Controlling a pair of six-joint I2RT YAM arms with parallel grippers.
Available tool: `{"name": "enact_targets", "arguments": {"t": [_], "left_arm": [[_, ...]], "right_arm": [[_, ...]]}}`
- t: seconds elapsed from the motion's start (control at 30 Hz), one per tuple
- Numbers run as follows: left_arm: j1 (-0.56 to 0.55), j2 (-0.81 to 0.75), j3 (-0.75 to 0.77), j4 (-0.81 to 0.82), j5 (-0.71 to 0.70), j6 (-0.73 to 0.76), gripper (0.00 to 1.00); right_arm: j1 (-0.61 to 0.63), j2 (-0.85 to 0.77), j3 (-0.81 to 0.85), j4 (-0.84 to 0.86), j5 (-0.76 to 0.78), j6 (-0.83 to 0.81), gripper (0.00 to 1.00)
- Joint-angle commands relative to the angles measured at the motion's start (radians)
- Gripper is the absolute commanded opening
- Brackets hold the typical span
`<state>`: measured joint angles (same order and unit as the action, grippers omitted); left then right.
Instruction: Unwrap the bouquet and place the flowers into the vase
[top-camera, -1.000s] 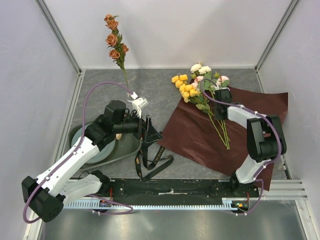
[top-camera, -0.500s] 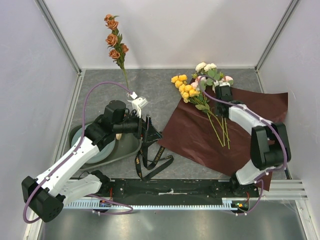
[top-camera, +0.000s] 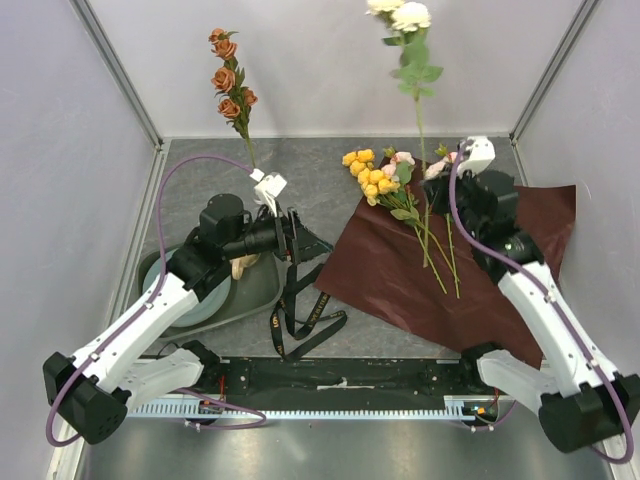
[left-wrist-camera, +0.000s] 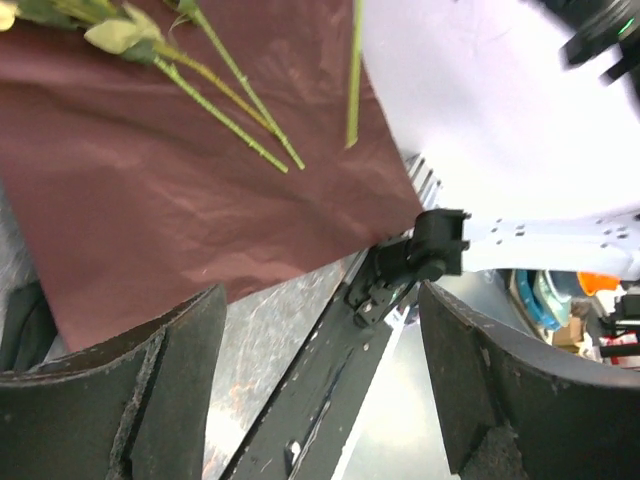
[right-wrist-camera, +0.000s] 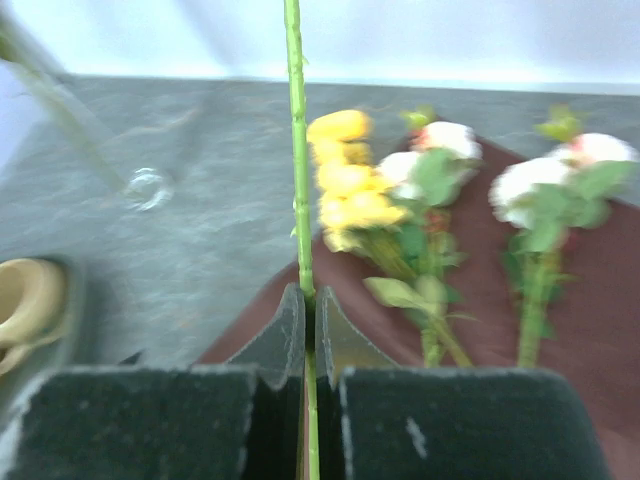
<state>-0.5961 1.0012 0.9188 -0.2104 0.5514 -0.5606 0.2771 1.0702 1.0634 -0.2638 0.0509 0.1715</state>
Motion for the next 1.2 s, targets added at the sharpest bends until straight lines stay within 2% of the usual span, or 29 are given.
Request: {"name": "enact_targets", "arguments": {"t": [0.0, 0.07, 0.2, 0.47, 0.6, 0.63, 0.7, 0.8, 1.03, 1.17], "left_arm": [[-0.002, -0.006, -0.043, 0.293, 0.01, -0.186, 0.82], [-0.002, 0.019, -0.067, 0.429, 0.01, -0.268, 0.79], [-0.002, 0.08, -0.045, 0.549, -0.004, -0.341, 0.75], [-0.002, 0.177, 0.08, 0.546, -0.096, -0.367, 0.68], [-0.002, 0.221, 0.153, 0.598, -0.074, -0.371, 0.71], [-0.002, 0.229, 0.166, 0.606, -0.067, -0.371, 0.76], [-0.002, 0.247, 0.189, 0.637, -0.045, -0.371, 0.8], [-0.002, 0.273, 0.236, 0.654, -0.031, -0.371, 0.81], [-0.002, 0.292, 0.275, 0.637, -0.045, -0.351, 0.58], [-0.001, 0.287, 0.29, 0.596, -0.057, -0.328, 0.53]], "right_arm": [[0.048, -0.096, -0.19, 0.292, -0.394, 0.245, 0.0], [0.071, -0.162, -0.282, 0.438, -0.457, 0.313, 0.0], [0.118, -0.22, -0.355, 0.55, -0.545, 0.414, 0.0], [0.142, -0.3, -0.376, 0.496, -0.634, 0.355, 0.0], [0.146, -0.325, -0.368, 0.44, -0.663, 0.304, 0.0], [0.149, -0.328, -0.376, 0.448, -0.665, 0.313, 0.0], [0.162, -0.335, -0.388, 0.471, -0.674, 0.329, 0.0], [0.177, -0.337, -0.399, 0.491, -0.681, 0.335, 0.0], [0.203, -0.346, -0.393, 0.443, -0.663, 0.289, 0.0], [0.206, -0.352, -0.39, 0.425, -0.649, 0.275, 0.0]]}}
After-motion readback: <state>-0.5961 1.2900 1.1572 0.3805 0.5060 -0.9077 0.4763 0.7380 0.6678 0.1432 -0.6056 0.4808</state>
